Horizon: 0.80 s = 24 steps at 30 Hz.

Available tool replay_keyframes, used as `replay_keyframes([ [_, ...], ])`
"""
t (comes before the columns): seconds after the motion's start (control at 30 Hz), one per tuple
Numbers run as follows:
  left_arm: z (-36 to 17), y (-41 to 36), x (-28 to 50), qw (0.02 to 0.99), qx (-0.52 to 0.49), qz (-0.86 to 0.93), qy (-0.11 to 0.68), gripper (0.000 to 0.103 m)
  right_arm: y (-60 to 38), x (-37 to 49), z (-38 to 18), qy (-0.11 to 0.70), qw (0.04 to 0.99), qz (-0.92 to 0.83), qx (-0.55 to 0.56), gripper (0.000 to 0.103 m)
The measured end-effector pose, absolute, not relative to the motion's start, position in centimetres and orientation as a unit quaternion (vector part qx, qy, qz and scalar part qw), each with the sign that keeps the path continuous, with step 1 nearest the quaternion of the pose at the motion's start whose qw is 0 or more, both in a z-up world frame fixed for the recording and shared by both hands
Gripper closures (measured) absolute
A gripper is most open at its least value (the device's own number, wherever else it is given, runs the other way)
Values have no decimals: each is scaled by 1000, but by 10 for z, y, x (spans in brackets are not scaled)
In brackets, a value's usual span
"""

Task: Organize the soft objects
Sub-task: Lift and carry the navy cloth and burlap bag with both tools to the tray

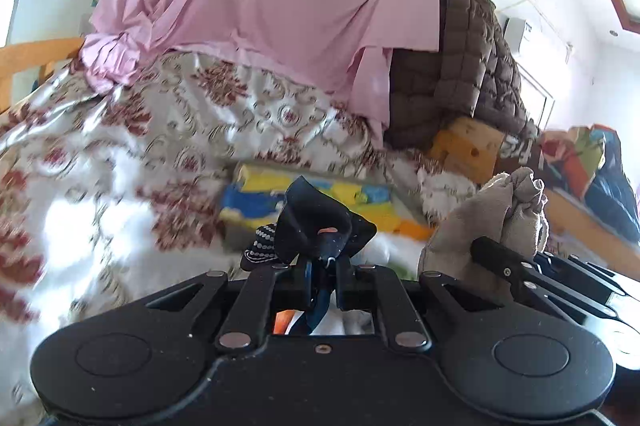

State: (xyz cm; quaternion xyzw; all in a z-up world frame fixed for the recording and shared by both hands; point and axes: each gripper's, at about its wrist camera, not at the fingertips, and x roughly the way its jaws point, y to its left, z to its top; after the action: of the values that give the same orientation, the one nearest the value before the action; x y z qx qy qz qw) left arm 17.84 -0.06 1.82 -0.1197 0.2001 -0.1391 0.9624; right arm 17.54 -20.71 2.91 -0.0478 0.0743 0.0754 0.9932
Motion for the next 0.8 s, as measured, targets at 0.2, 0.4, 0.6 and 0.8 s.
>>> replay_keyframes([
  [0.2,41,-22,236,966,-111,-146,184,92,-251,255,38,69,997,40,10,89],
  [0.4,45,-41,301,962,-132,-141,192,92,-291,305,26,63,997,8,37,88],
  [0.6,28,-65,361,958,-146,-132,207,92,-316,347,5,86,994,7,60,88],
  [0.8,12,-98,415,950,-122,-136,253,91,-321,380,-10,138,987,22,77,88],
])
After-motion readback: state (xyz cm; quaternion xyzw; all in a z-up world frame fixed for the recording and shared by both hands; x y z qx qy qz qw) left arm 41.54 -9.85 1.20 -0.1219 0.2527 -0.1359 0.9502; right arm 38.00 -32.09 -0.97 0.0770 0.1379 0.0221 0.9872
